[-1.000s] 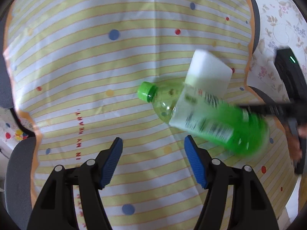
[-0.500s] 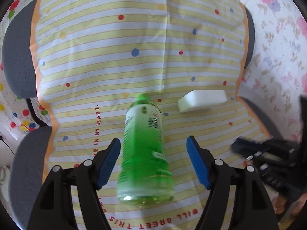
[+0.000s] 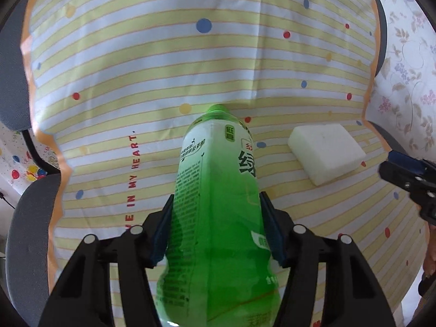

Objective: Collect trash
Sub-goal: 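Grasp the green tea bottle with the left gripper while the right grasps the white sponge, then carry the bottle and sponge over the pink bin and open both grippers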

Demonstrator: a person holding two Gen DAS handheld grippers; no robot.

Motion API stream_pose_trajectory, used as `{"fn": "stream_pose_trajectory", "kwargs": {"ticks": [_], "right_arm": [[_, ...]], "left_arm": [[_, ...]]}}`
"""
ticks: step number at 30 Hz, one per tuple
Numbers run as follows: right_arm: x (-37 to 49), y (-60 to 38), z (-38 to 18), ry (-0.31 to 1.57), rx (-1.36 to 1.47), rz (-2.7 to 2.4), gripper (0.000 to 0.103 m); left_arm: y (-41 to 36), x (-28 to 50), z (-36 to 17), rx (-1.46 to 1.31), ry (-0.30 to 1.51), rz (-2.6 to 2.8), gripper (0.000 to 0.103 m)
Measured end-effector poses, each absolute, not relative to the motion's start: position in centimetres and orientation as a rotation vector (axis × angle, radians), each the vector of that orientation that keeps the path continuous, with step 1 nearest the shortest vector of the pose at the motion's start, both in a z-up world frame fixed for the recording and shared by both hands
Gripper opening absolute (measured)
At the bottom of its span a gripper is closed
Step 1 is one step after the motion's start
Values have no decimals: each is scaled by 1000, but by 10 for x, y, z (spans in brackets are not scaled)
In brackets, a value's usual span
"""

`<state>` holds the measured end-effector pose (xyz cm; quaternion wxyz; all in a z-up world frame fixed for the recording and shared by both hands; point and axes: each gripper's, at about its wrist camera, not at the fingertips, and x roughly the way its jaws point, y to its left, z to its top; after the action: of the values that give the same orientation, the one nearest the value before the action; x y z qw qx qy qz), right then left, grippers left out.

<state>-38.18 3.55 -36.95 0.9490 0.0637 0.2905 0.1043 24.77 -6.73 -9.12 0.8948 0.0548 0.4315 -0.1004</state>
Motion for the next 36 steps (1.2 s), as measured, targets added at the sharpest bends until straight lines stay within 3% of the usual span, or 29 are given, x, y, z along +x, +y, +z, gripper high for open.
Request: {"fn": "stream_pose_trajectory", "kwargs": {"ticks": [2, 6, 9, 13, 16, 24, 36], "right_arm": [[-370, 35, -376, 598, 135, 202, 71], [-350, 26, -386, 605, 190, 197, 70], [-335, 18, -392, 624, 274, 246, 57], [-336, 15, -394, 633, 368, 309, 22], [-361, 25, -385, 605, 330, 316, 18], [-483, 42, -357, 502, 212, 225, 18], [-631, 5, -390, 440, 289, 84, 19]], "left_arm": [[-65, 236, -85, 112, 858, -203, 57], [-54, 213, -68, 69, 821, -212, 57], [-48, 202, -61, 30, 813, -233, 57], [-51, 192, -60, 22, 822, -234, 57], [-53, 180, -61, 16, 834, -245, 57], [-65, 115, -47, 55, 805, -219, 57], [-101, 11, -19, 101, 711, -300, 57]]}}
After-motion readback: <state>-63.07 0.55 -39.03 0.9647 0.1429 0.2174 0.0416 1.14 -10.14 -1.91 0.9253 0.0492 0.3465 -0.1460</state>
